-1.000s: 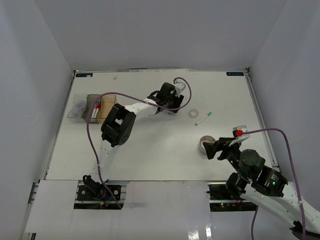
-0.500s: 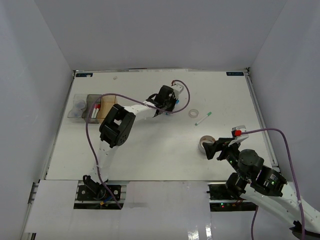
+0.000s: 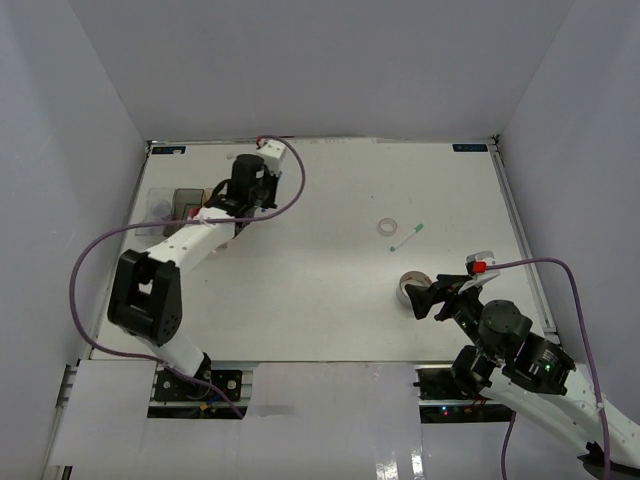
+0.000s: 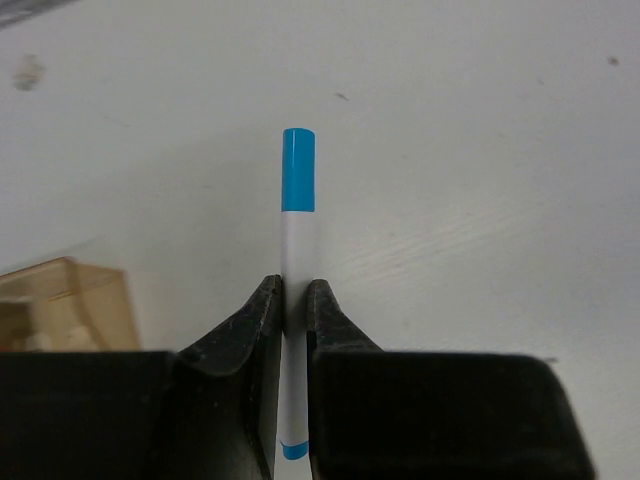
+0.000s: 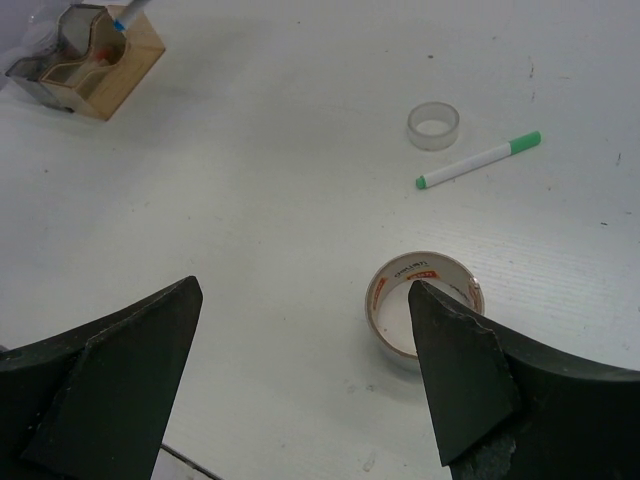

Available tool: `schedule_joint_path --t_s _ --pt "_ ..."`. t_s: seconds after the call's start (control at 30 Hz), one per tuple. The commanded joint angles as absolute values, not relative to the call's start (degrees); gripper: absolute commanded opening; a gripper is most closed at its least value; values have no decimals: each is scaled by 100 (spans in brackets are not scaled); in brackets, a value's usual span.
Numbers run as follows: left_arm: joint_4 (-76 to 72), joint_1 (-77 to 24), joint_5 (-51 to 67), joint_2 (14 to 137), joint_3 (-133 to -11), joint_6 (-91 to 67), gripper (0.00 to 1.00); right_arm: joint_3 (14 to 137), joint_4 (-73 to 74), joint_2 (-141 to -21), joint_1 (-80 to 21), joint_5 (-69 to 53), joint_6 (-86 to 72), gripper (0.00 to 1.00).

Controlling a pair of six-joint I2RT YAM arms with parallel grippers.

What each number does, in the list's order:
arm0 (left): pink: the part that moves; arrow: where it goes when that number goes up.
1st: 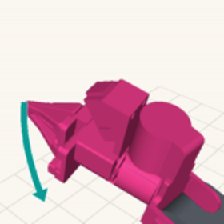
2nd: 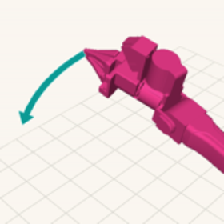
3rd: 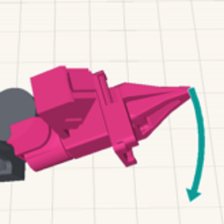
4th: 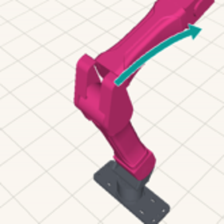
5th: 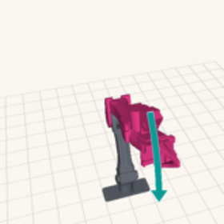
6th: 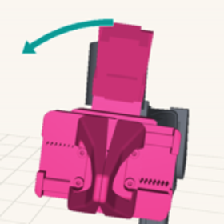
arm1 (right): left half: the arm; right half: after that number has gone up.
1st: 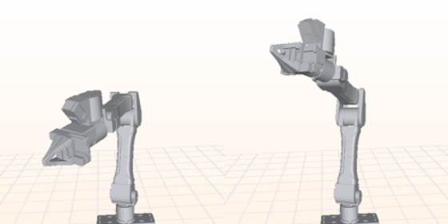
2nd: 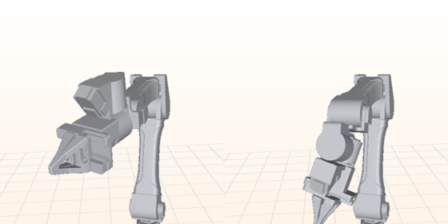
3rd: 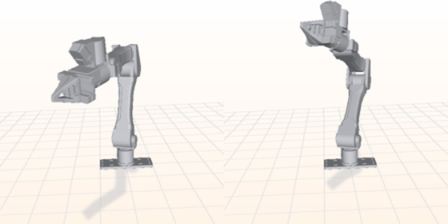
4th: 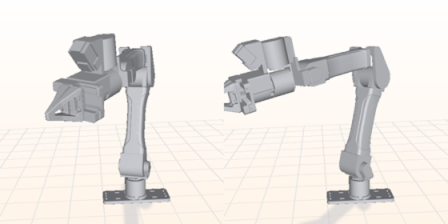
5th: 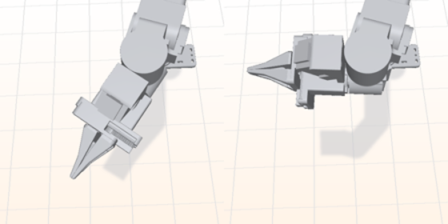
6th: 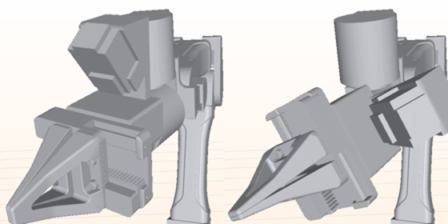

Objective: Sort the stationery into containers
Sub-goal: Pick up the pen from the center of the board, then move the drawer to the storage box.

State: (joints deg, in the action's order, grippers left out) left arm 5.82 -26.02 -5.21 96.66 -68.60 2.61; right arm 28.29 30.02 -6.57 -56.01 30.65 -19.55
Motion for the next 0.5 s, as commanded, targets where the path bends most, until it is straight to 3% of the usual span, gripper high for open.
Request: schedule_joint_path --t_s 0.0,0.23,0.47 --pt "861 -1796 -581 8704 -6479 421 6 2830 2681 -519 -5643 2988 -1872 90" --pt "625 -590 -650 7789 -5768 589 7 2821 2628 -475 -5643 2874 -1819 90" --pt "-526 -9 -1099 7760 -5019 756 6 2821 2610 -483 -5651 2768 -1811 90"
